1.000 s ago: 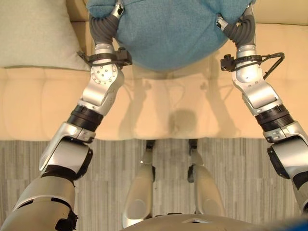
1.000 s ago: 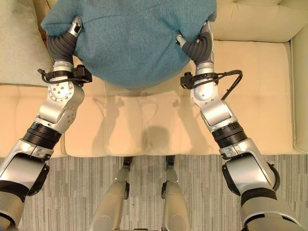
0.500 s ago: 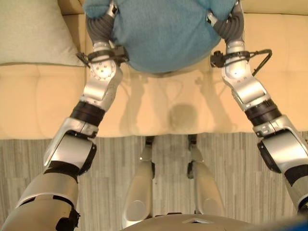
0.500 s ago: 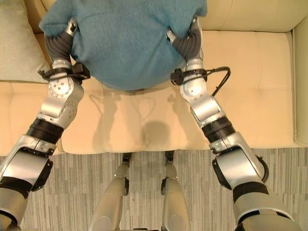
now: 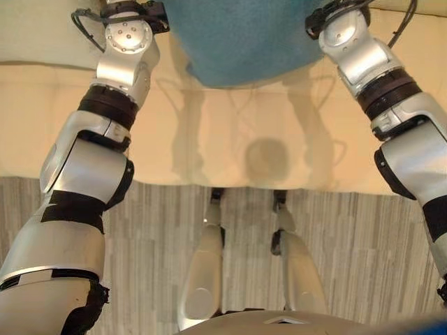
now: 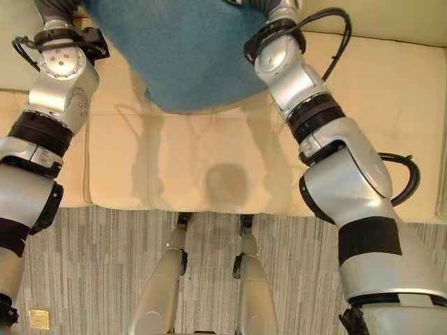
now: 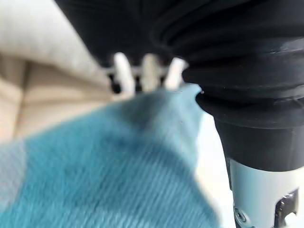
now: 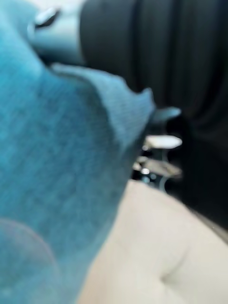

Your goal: Pick up all the scattered cushions and arrange them neatly on the sofa.

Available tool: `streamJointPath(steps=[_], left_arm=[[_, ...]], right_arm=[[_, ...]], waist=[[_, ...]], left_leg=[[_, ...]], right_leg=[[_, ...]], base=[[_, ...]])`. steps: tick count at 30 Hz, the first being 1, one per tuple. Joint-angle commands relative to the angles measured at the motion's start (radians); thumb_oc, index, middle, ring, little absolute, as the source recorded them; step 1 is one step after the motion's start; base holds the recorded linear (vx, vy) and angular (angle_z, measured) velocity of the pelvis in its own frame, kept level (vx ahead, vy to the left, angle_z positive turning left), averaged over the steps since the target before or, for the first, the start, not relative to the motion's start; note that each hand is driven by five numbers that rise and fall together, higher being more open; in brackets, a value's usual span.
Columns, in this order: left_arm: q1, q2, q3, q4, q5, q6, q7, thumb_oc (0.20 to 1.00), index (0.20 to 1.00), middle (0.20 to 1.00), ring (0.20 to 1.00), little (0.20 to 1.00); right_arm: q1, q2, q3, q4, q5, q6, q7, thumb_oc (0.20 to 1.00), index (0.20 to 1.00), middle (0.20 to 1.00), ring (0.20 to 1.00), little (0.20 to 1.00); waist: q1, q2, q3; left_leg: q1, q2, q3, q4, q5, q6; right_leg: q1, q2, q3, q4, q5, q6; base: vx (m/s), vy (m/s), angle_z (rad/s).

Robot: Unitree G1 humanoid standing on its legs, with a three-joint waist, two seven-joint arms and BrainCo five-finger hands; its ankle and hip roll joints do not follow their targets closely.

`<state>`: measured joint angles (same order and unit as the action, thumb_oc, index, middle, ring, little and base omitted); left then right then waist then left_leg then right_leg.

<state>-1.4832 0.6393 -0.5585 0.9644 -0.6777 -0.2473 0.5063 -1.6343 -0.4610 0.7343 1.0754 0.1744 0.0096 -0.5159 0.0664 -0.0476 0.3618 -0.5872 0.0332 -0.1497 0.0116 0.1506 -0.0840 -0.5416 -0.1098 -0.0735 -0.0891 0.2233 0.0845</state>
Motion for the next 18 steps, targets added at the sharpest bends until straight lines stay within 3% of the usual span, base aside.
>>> streamJointPath(steps=[1,9,14,18], left_arm=[[-0.087,0.077,-0.034,-0.001,0.035,-0.03,-0.013,1.0,1.0,1.0,1.0,1.0],[-0.059,0.223,-0.034,0.035,0.028,-0.031,-0.042,1.0,1.0,1.0,1.0,1.0],[0.101,0.32,0.042,-0.029,0.001,-0.057,-0.073,1.0,1.0,1.0,1.0,1.0],[0.184,0.345,0.089,-0.044,0.004,-0.062,-0.088,1.0,1.0,1.0,1.0,1.0]], right_arm=[[-0.032,-0.015,0.02,-0.028,-0.034,-0.023,0.013,1.0,1.0,1.0,1.0,1.0],[-0.058,-0.157,0.061,0.009,-0.027,-0.023,0.011,1.0,1.0,1.0,1.0,1.0],[-0.04,-0.287,0.062,-0.005,-0.014,-0.025,0.023,1.0,1.0,1.0,1.0,1.0],[-0.026,-0.353,0.051,-0.015,-0.005,-0.031,0.03,1.0,1.0,1.0,1.0,1.0]], waist=[[0.025,-0.035,-0.001],[0.03,-0.029,-0.012],[0.034,-0.024,-0.021],[0.034,-0.02,-0.027]], left_leg=[[0.015,-0.065,-0.043,0.021,-0.035,0.019],[0.021,-0.072,-0.035,0.032,-0.044,0.022],[0.037,-0.074,-0.029,0.028,-0.05,0.024],[0.046,-0.071,-0.028,0.012,-0.045,0.023]], right_leg=[[0.061,-0.049,-0.021,0.022,-0.048,0.075],[0.074,-0.052,-0.023,0.018,-0.045,0.076],[0.086,-0.053,-0.026,0.016,-0.047,0.073],[0.085,-0.052,-0.029,0.017,-0.048,0.073]], base=[[0.02,0.024,0.06],[0.01,0.016,0.03],[0.01,0.003,0.0],[0.01,0.007,0.02]])
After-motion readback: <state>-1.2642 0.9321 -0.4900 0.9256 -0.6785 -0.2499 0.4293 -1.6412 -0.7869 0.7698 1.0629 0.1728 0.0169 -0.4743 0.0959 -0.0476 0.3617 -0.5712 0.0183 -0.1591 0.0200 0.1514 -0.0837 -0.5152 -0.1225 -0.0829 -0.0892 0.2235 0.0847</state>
